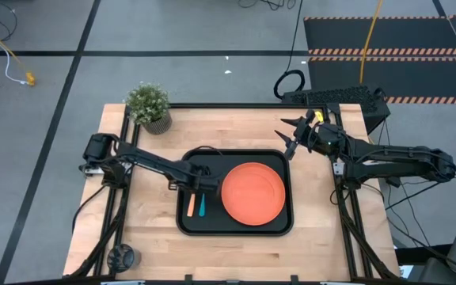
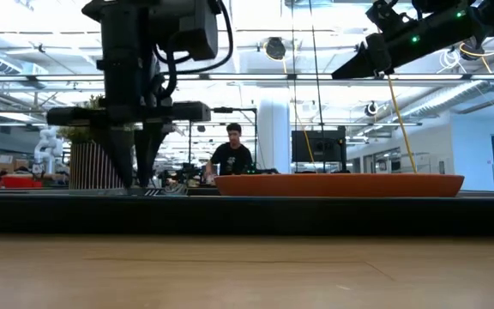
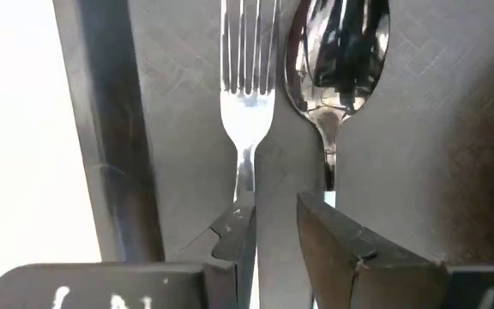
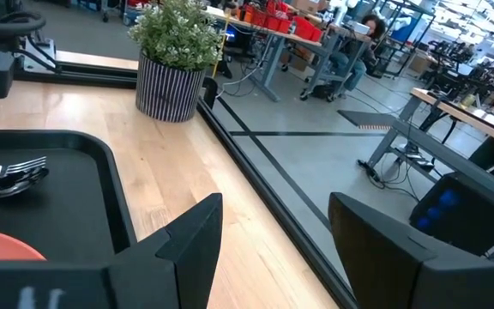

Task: Pick and place plate/cup/fork/spoon on tray
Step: Adjust the orange fork

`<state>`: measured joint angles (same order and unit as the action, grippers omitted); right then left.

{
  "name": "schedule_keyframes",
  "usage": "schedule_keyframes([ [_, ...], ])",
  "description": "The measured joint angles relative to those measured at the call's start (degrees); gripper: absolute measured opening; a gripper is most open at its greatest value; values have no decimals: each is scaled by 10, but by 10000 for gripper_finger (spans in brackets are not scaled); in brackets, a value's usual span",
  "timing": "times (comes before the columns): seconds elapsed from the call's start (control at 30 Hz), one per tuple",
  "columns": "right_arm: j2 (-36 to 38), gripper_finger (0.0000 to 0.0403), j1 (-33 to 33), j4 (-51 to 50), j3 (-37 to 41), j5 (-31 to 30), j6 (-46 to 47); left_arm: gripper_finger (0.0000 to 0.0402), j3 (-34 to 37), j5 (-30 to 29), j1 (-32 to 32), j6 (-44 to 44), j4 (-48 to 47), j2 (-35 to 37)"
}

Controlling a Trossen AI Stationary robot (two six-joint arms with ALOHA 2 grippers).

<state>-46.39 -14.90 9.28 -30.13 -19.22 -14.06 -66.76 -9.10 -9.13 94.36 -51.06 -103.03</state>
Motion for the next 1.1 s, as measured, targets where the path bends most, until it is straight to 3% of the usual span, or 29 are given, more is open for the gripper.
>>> schedule_keyframes([
  [0.33, 0, 208, 0, 0, 0, 0, 1, 88, 0, -25, -2, -6, -5, -9],
  [1.1, 0, 208, 0, -1, 0, 1, 1, 88, 0, -24, -11, -41, 0, -35],
])
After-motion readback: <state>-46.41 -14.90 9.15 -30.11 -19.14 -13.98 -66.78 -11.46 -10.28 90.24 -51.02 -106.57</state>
